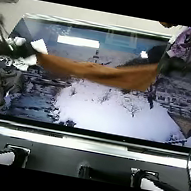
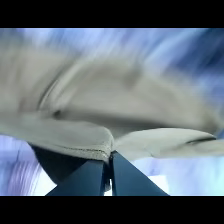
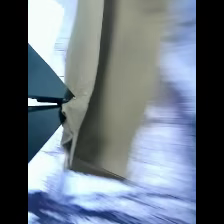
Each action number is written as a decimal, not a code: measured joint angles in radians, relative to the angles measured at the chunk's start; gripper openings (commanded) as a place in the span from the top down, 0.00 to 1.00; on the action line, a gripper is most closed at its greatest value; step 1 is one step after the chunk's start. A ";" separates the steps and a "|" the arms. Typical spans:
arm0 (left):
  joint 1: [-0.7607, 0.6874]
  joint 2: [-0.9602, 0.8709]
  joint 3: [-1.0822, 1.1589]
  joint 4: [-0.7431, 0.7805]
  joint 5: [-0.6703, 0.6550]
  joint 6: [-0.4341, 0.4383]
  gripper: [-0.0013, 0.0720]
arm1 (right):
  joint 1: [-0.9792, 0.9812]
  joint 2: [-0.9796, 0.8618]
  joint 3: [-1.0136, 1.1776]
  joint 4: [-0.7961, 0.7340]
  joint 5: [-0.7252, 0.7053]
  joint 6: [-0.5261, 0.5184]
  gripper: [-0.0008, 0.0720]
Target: Fold the clothes and pants, and hang the long-sleeved shirts on hangers.
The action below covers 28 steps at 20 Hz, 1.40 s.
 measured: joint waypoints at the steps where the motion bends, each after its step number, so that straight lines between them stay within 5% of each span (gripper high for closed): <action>1: 0.000 0.008 0.099 0.022 -0.013 -0.021 0.96 | 0.009 0.010 0.103 -0.030 0.010 0.018 0.95; 7: 0.000 0.164 0.542 0.337 -0.096 -0.179 0.96 | 0.027 0.241 0.396 -0.210 0.010 0.083 0.95; 16: 0.000 0.436 0.555 0.595 -0.215 -0.283 0.96 | 0.029 0.507 0.418 -0.371 0.058 0.192 0.95; 22: -0.002 0.331 0.403 0.571 -0.239 -0.258 0.96 | 0.029 0.357 0.289 -0.373 0.163 0.225 0.95; 28: -0.098 -0.003 0.282 0.522 -0.126 -0.133 0.96 | 0.029 -0.008 0.217 -0.372 0.187 0.237 0.95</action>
